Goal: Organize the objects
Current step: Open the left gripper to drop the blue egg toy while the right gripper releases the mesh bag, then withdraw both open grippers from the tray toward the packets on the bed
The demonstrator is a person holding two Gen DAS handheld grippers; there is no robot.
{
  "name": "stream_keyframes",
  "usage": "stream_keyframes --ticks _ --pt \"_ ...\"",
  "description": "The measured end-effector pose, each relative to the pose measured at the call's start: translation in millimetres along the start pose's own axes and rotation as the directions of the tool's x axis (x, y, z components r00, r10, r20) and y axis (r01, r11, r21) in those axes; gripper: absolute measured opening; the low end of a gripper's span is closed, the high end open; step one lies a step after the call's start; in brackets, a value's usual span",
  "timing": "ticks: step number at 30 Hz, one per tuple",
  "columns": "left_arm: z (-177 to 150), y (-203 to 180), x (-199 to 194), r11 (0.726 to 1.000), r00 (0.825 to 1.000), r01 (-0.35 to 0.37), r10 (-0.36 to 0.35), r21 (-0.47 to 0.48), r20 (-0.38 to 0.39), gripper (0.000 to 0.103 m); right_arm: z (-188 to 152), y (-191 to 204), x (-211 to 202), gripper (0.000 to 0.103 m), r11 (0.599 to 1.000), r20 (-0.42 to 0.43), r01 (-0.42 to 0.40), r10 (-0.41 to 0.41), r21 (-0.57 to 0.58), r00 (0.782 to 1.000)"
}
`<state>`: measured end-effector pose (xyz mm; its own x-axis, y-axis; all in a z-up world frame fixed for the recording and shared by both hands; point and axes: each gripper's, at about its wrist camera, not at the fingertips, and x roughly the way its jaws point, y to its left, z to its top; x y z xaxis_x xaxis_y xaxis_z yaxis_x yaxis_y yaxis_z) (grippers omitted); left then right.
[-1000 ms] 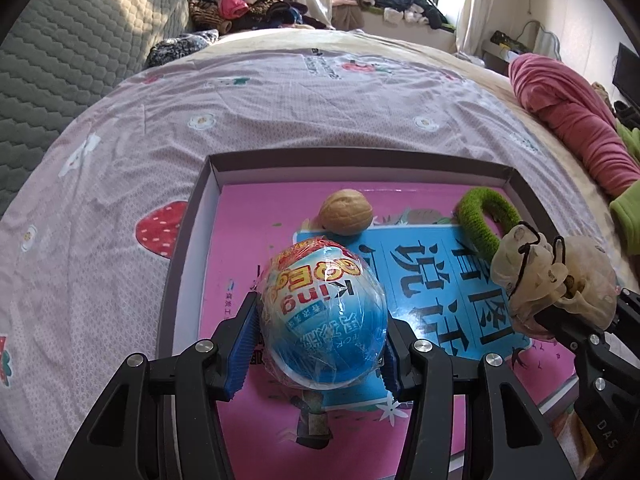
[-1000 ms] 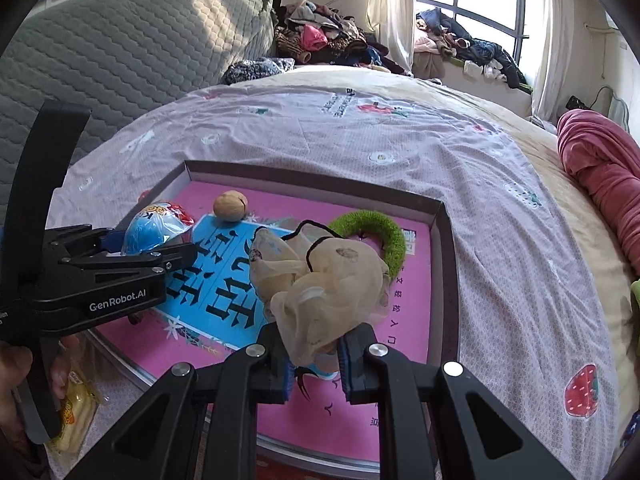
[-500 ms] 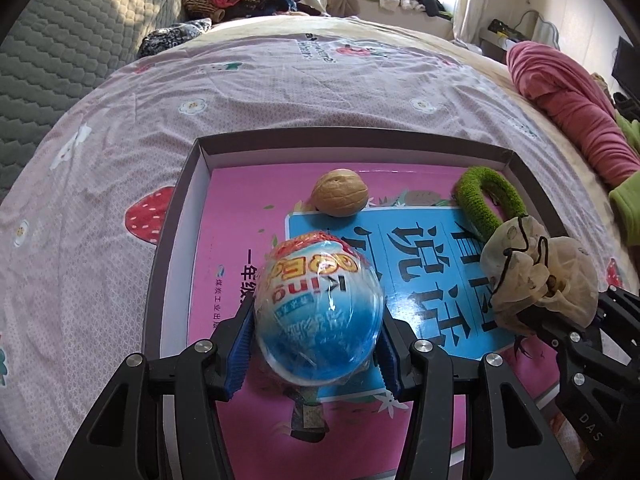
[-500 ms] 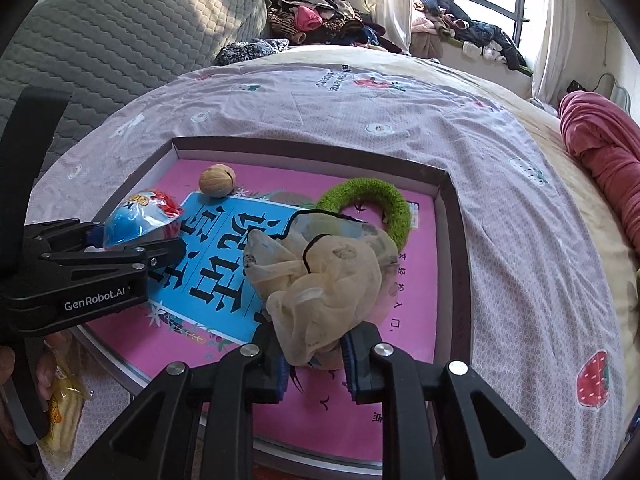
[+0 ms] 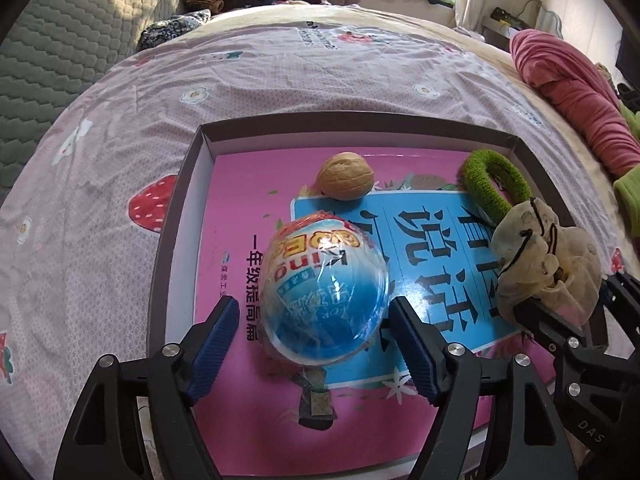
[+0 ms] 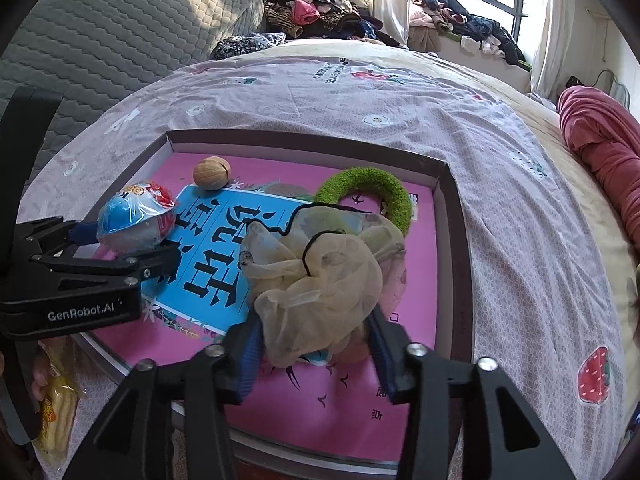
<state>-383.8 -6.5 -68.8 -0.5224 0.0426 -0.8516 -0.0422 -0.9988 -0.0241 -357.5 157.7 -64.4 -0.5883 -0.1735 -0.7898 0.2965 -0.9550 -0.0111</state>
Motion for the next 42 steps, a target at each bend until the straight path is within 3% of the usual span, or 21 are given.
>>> stream_keyframes --ticks 5,9,18,22,29,36,42 --pt "-1 2 -5 1.000 1.000 0.012 -0.012 -0.008 -0.009 0.079 2 -2 -7 0.061 1.000 0.019 0.010 -0.011 0.012 1.000" --pt "-1 5 -15 0.995 0.995 0.097 -0.097 -0.039 -0.006 0.081 4 -3 -18 0.071 1.000 0.053 0.014 -0.015 0.020 0.998" --pt "0 6 -33 0.998 0.998 0.059 -0.058 -0.037 0.031 0.082 8 -4 -36 0.076 1.000 0.099 0.007 -0.010 0.030 0.995" --pt "0 8 -45 0.996 0.996 0.082 -0.080 -0.047 0.051 0.082 10 -1 -53 0.077 1.000 0.140 0.009 -0.013 0.027 0.990" --pt "-5 4 -82 0.998 0.992 0.057 -0.054 -0.021 0.118 0.083 15 8 -96 0.081 0.999 0.225 0.033 -0.034 0.009 0.974" --pt "-32 1 -126 0.996 0.980 0.089 -0.085 -0.015 0.183 0.084 8 18 -143 0.092 0.998 0.298 0.067 -0.070 0.018 0.952" --pt "-55 -2 -157 0.995 0.974 0.103 -0.098 -0.014 0.207 0.085 -15 24 -167 0.097 0.996 0.285 0.088 -0.093 0.030 0.954"
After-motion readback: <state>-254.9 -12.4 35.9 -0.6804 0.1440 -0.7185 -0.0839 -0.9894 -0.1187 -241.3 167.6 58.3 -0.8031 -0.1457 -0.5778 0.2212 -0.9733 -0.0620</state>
